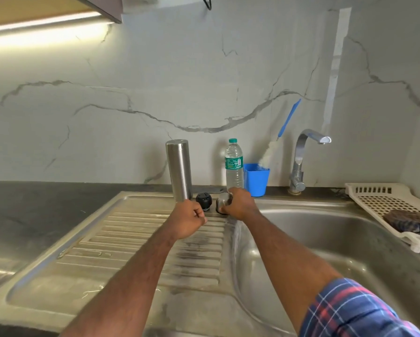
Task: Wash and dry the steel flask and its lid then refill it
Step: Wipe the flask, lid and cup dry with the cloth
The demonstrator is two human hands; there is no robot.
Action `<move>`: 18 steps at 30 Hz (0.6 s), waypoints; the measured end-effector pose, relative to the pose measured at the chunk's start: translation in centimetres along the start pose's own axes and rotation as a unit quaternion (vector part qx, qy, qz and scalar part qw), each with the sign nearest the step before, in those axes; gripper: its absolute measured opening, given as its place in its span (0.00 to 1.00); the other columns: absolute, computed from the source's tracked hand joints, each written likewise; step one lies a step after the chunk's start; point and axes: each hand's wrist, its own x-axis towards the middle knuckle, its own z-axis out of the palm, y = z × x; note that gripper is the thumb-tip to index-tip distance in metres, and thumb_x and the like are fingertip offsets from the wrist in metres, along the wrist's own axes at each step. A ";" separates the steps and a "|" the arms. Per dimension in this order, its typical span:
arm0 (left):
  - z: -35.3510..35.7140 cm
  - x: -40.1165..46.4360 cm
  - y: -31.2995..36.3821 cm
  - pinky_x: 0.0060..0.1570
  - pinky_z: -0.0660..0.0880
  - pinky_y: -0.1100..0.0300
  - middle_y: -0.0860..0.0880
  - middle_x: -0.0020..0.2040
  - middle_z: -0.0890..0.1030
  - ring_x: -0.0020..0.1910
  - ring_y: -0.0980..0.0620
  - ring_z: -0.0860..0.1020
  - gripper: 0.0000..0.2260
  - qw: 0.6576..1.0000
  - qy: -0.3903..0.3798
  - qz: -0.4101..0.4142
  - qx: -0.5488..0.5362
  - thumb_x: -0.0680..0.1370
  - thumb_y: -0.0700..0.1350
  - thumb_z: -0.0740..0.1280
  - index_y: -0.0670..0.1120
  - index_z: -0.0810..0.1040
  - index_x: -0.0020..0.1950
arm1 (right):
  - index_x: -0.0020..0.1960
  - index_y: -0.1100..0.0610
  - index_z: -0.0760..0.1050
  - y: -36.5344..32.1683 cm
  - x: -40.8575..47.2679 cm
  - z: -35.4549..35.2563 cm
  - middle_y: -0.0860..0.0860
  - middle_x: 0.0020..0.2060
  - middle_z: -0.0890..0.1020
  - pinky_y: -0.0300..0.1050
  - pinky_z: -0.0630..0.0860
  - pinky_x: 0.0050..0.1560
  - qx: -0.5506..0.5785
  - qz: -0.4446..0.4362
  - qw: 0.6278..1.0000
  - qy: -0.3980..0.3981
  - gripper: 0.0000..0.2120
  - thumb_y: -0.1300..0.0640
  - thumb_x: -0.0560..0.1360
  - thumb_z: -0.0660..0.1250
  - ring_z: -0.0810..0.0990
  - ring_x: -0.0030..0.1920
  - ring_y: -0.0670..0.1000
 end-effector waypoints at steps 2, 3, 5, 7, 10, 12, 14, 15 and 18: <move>0.4 0.2 0.8 0.40 0.71 0.66 0.56 0.36 0.81 0.36 0.63 0.77 0.05 1.000 -0.006 0.005 -0.005 0.75 0.39 0.74 0.44 0.83 0.40 | 0.63 0.56 0.77 0.8 -0.6 -0.7 0.53 0.58 0.81 0.46 0.77 0.56 -0.004 -0.001 1.000 0.016 0.22 0.55 0.72 0.78 0.80 0.56 0.54; 0.7 0.4 1.4 0.40 0.71 0.66 0.57 0.35 0.81 0.35 0.64 0.77 0.07 1.000 -0.006 0.009 -0.006 0.75 0.38 0.74 0.45 0.82 0.38 | 0.64 0.56 0.78 1.3 -1.0 -1.3 0.53 0.59 0.80 0.46 0.76 0.57 -0.008 0.001 1.000 0.024 0.21 0.57 0.73 0.77 0.79 0.59 0.55; 1.7 0.7 2.9 0.39 0.71 0.66 0.57 0.34 0.81 0.34 0.64 0.77 0.10 1.000 -0.007 0.016 -0.004 0.75 0.39 0.74 0.49 0.80 0.35 | 0.58 0.54 0.82 2.5 -1.9 -3.0 0.54 0.58 0.81 0.47 0.79 0.58 -0.025 0.007 0.999 0.044 0.11 0.59 0.76 0.72 0.81 0.57 0.55; 3.0 1.1 4.7 0.41 0.73 0.64 0.56 0.35 0.82 0.35 0.63 0.78 0.09 1.000 -0.011 0.021 -0.009 0.75 0.40 0.73 0.49 0.81 0.35 | 0.46 0.52 0.82 4.0 -3.4 -5.2 0.55 0.51 0.84 0.49 0.82 0.55 -0.045 0.011 0.998 0.053 0.05 0.61 0.76 0.69 0.83 0.50 0.55; 5.7 1.5 8.6 0.37 0.71 0.64 0.56 0.33 0.80 0.34 0.62 0.76 0.08 0.998 -0.027 0.043 -0.037 0.75 0.40 0.74 0.48 0.81 0.36 | 0.41 0.51 0.80 6.5 -6.9 -9.3 0.53 0.45 0.85 0.47 0.81 0.50 -0.068 0.000 0.995 0.069 0.08 0.63 0.75 0.70 0.83 0.46 0.54; 7.8 1.8 11.9 0.35 0.69 0.64 0.57 0.32 0.79 0.32 0.63 0.75 0.07 0.996 -0.036 0.069 -0.049 0.75 0.40 0.74 0.46 0.82 0.38 | 0.42 0.54 0.81 8.4 -9.4 -12.5 0.52 0.42 0.84 0.44 0.79 0.48 -0.063 -0.009 0.993 0.100 0.07 0.65 0.74 0.69 0.82 0.45 0.53; 10.0 1.9 15.6 0.32 0.67 0.70 0.58 0.31 0.78 0.29 0.66 0.75 0.07 0.992 -0.048 0.096 -0.071 0.75 0.38 0.74 0.47 0.82 0.38 | 0.43 0.55 0.83 10.5 -11.8 -15.9 0.52 0.41 0.85 0.44 0.78 0.46 -0.068 -0.009 0.987 0.142 0.08 0.65 0.73 0.68 0.82 0.44 0.52; 11.1 1.8 17.5 0.31 0.66 0.74 0.59 0.31 0.78 0.28 0.68 0.75 0.09 0.988 -0.061 0.113 -0.080 0.75 0.38 0.74 0.48 0.81 0.36 | 0.43 0.55 0.83 11.7 -12.8 -17.7 0.52 0.40 0.85 0.43 0.77 0.45 -0.070 -0.003 0.985 0.160 0.08 0.66 0.72 0.68 0.82 0.43 0.52; 14.2 1.3 22.2 0.32 0.68 0.76 0.58 0.32 0.80 0.29 0.70 0.76 0.11 0.977 -0.109 0.161 -0.092 0.75 0.38 0.74 0.51 0.80 0.35 | 0.45 0.55 0.84 15.6 -15.4 -22.8 0.53 0.43 0.86 0.39 0.73 0.44 -0.092 0.043 0.977 0.188 0.08 0.66 0.72 0.69 0.83 0.45 0.53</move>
